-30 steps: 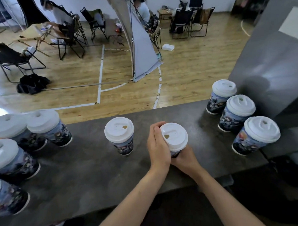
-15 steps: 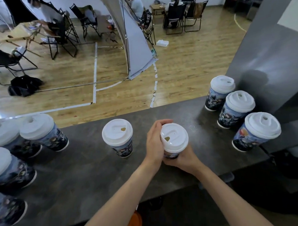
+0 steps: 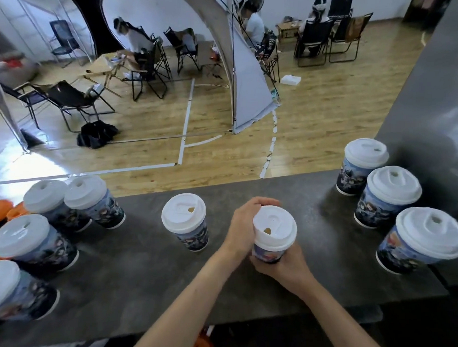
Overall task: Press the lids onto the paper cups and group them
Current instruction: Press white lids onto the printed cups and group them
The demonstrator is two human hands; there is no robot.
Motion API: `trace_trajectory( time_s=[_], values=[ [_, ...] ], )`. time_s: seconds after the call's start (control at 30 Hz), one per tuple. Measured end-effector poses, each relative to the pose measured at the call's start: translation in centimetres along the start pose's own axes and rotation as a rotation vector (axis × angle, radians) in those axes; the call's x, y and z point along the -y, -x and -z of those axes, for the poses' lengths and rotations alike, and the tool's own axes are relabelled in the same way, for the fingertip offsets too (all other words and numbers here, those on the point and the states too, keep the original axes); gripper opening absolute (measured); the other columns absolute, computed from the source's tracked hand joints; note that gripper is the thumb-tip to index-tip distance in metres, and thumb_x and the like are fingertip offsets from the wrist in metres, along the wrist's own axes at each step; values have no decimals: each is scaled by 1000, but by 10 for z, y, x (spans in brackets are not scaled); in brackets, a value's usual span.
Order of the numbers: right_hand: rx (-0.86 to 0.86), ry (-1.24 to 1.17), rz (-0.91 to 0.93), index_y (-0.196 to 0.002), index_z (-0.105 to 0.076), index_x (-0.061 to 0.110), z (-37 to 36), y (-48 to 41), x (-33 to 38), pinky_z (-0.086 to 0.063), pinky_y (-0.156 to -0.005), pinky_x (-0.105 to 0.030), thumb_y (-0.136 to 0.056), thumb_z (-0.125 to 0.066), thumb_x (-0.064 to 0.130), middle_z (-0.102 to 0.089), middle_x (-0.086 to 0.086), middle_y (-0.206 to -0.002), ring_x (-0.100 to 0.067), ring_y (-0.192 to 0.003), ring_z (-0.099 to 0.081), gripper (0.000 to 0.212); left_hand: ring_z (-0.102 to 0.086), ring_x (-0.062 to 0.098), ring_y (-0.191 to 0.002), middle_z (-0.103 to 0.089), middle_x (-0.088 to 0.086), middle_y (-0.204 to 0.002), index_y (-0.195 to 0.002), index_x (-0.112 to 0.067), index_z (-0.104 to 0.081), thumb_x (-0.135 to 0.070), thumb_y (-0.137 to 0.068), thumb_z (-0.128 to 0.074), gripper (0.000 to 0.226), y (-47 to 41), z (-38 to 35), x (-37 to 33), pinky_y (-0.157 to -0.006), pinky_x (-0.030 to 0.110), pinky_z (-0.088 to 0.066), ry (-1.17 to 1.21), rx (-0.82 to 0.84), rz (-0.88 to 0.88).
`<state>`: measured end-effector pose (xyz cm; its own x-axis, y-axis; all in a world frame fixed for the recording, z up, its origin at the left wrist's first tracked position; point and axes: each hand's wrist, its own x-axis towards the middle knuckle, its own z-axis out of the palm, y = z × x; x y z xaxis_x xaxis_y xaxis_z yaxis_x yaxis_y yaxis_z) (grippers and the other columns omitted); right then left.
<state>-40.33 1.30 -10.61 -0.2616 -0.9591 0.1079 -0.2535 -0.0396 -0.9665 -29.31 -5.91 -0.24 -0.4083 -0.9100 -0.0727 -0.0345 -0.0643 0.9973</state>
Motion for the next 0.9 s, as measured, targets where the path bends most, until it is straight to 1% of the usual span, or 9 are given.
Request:
trace_trajectory(
  time_s=[0.13, 0.3, 0.37, 0.43, 0.53, 0.63, 0.77, 0.83, 0.9],
  values=[
    [23, -8, -20, -141, -47, 43, -1, 0, -8, -52, -97, -19, -59, -95, 44, -62, 26, -131, 2, -124, -59, 96, -68, 0, -84, -77, -10, -90, -95, -10, -74, -1, -103, -37, 39, 9, 2, 10, -75, 14, -50, 50, -88, -30],
    [1, -95, -35, -126, -48, 60, 3, 3, 1, -51, -88, -10, -63, -95, 49, -63, 29, -129, 5, -121, -60, 79, -69, 4, -83, -77, -3, -89, -94, -9, -73, -5, -104, -42, 33, 12, -10, 3, -78, 21, -51, 137, -255, 16],
    [32, -208, -89, -126, -56, 51, 7, 4, 8, -54, -85, -12, -67, -89, 61, -70, 24, -123, -1, -113, -67, 68, -71, 7, -94, -78, 1, -103, -102, -15, -73, -24, -109, -40, 35, 10, -10, -6, -85, 25, -54, 204, -190, 71],
    [61, -328, -148, -125, -61, 33, 11, 5, 12, -56, -82, -15, -73, -80, 62, -75, 17, -117, -8, -109, -72, 62, -68, 0, -104, -72, -1, -120, -118, -25, -65, -41, -108, -42, 29, 10, -3, -9, -87, 15, -52, 80, -55, 64],
    [119, -416, -230, -127, -61, 20, 16, 1, 15, -57, -80, -18, -84, -66, 47, -79, 10, -111, -12, -103, -75, 51, -62, 4, -117, -63, -4, -130, -137, -28, -50, -32, -98, -66, 42, 7, 3, -5, -86, 12, -51, -60, 16, 123],
    [174, -430, -268, -130, -63, 9, 20, -1, 13, -57, -80, -20, -82, -63, 54, -80, -2, -110, -18, -99, -76, 67, -63, 15, -122, -66, 0, -129, -142, -25, -49, -26, -96, -70, 51, -1, 6, 1, -83, 16, -54, 18, 7, 186],
    [235, -420, -283, -137, -59, 8, 23, -1, 13, -59, -91, -31, -81, -57, 65, -77, -7, -118, -23, -107, -75, 80, -68, 12, -113, -71, 2, -123, -133, -26, -56, -27, -93, -73, 43, -8, 11, 6, -86, 20, -55, -25, 44, 146],
    [226, -450, -257, -144, -52, 17, 23, -1, 13, -57, -98, -33, -83, -58, 63, -73, -4, -129, -20, -115, -71, 77, -71, 10, -104, -73, 3, -117, -125, -22, -59, -26, -89, -78, 41, -11, 9, 9, -81, 19, -56, -8, -51, 77],
    [204, -452, -225, -138, -51, 24, 23, -1, 14, -59, -90, -30, -83, -64, 59, -71, -8, -127, -17, -109, -72, 67, -71, 8, -99, -72, 5, -117, -120, -19, -59, -29, -82, -83, 46, -14, 6, 10, -78, 18, -56, 6, -174, 21]
  ],
)
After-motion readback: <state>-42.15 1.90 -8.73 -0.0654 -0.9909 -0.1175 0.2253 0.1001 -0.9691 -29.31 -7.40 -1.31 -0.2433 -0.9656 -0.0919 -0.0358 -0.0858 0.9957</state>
